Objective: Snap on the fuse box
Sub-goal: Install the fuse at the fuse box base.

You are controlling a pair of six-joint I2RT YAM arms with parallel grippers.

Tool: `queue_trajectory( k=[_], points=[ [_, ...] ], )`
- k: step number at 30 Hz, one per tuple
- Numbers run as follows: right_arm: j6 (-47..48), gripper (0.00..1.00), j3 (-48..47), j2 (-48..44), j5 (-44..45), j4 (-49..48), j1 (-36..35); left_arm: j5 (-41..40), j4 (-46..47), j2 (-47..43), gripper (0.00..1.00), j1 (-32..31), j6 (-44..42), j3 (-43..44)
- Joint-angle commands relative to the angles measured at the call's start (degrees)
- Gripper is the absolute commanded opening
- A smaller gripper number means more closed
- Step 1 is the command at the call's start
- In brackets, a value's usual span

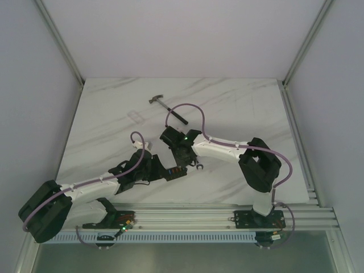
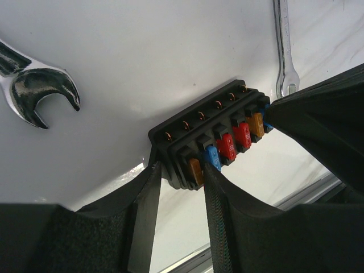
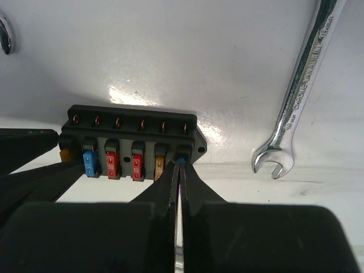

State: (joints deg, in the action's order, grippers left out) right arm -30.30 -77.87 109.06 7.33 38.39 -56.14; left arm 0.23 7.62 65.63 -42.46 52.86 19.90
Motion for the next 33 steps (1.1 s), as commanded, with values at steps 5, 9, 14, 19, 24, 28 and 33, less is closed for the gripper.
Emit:
queue_trajectory(
  k=[5, 9, 14, 19, 24, 28, 33],
  points=[
    [-0.9, 0.00, 8.6, 1.4, -2.1, -5.5, -1.0, 0.2, 0.4, 0.0, 0.45, -0.3, -0.4, -0.1],
    [-1.9, 0.09, 8.4, -3.5, -1.0, -4.7, -0.9, 0.2, 0.4, 0.0, 0.45, -0.4, -0.6, 0.1],
    [-2.7, 0.14, 8.3, -5.0, -0.6, -4.3, -0.9, 0.4, 0.5, 0.3, 0.45, -0.5, -0.7, 0.2],
    [-2.8, 0.14, 7.8, -3.9, -0.9, -4.1, -1.0, 0.4, 0.4, 0.3, 0.45, -0.5, -0.6, 0.2],
    [-3.0, 0.17, 7.5, -4.2, -0.8, -3.0, -1.0, 0.5, 0.5, 0.4, 0.45, -0.5, -0.5, 0.3],
    [-2.8, 0.19, 6.8, -6.3, -0.1, -2.3, -0.9, 0.6, 0.5, 0.4, 0.45, -0.5, -0.4, 0.2],
    [-2.9, 0.20, 6.0, -6.9, -0.1, -1.7, -1.0, 0.6, 0.5, 0.3, 0.45, -0.5, -0.3, 0.1]
  ],
)
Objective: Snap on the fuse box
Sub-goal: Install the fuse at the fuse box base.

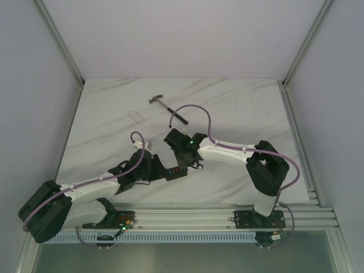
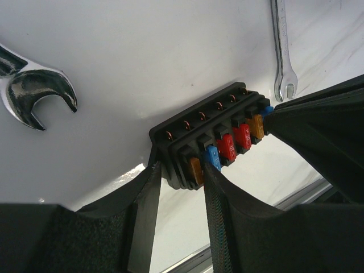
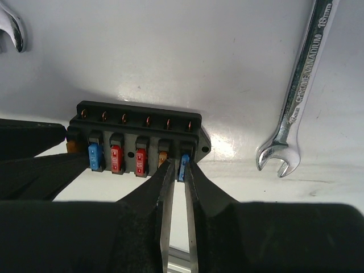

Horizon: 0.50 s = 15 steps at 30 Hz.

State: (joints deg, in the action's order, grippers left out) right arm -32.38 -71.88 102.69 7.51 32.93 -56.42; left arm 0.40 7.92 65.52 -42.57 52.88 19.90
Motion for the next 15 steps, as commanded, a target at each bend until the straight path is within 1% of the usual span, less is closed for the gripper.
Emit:
queue_trajectory(
  k=[1, 15],
  points=[
    [-1.0, 0.20, 0.0, -0.6, -0.2, 3.9, -0.8, 0.4, 0.2, 0.4, 0.45, -0.4, -0.3, 0.1],
    [-1.8, 0.19, -0.3, -2.4, 0.8, 4.9, -0.8, 0.4, 0.2, 0.4, 0.45, -0.5, -0.2, 0.0]
  ],
)
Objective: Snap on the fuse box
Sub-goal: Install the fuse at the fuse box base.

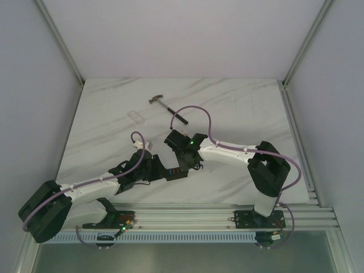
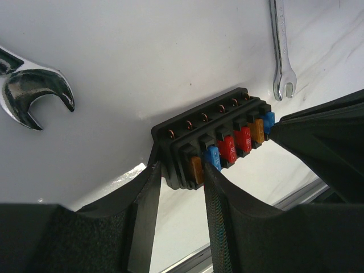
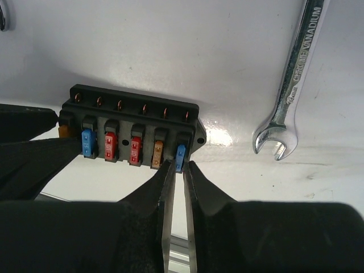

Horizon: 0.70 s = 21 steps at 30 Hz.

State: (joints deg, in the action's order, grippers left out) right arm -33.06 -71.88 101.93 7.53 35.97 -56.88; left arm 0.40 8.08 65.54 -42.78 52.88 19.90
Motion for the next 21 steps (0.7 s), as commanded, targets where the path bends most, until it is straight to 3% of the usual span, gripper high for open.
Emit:
queue_trajectory(
  k=[1, 9, 15, 21],
  points=[
    [-1.2, 0.18, -0.1, -1.5, 0.6, 1.9, -0.4, 0.4, 0.0, 0.3, 0.45, -0.2, -0.2, 0.0],
    [-1.3, 0.14, 0.2, 0.8, 0.2, 0.3, -0.4, 0.5, 0.0, 0.5, 0.45, -0.2, -0.3, 0.1],
    [-1.7, 0.01, 0.6, 3.1, -0.6, 0.9, -0.4, 0.6, 0.0, 0.5, 0.45, -0.2, -0.3, 0.1],
    [-1.6, 0.00, 1.7, 6.8, -1.1, 3.7, -0.3, 0.6, 0.0, 0.4, 0.45, -0.2, -0.3, 0.1]
  ],
)
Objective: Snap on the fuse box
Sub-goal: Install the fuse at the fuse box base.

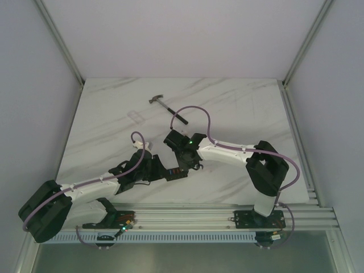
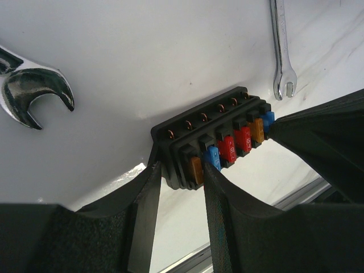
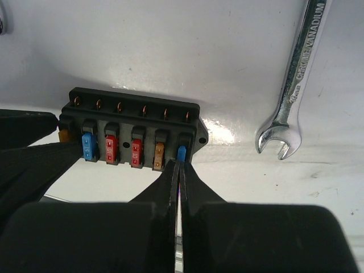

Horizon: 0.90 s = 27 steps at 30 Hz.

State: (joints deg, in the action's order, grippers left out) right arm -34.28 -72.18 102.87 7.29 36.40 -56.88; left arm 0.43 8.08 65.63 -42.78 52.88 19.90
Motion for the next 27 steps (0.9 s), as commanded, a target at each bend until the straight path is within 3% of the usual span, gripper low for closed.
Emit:
queue_trajectory(
  k=[1, 16, 20, 24, 27],
  points=[
    [-0.3, 0.00, 2.3, 6.5, -1.0, 3.5, -0.3, 0.5, 0.0, 0.4, 0.45, -0.2, -0.3, 0.0],
    [2.0, 0.00, 6.3, 17.1, 1.3, -0.9, 0.3, 0.2, 0.1, 0.2, 0.45, -0.2, 0.1, -0.5],
    [5.9, 0.02, 3.1, 8.4, 4.3, -1.0, 0.1, 0.1, 0.0, -0.8, 0.45, -0.2, -0.6, 0.2],
    [8.4, 0.20, 2.0, -1.5, 4.7, -2.1, -1.3, -0.9, -0.6, -3.0, 0.47, -0.2, -1.3, 1.0],
    [8.2, 0.26, 3.2, -6.9, 4.1, -3.0, -2.2, -2.2, -1.2, -5.4, 0.49, -0.2, -1.8, 1.4]
  ],
)
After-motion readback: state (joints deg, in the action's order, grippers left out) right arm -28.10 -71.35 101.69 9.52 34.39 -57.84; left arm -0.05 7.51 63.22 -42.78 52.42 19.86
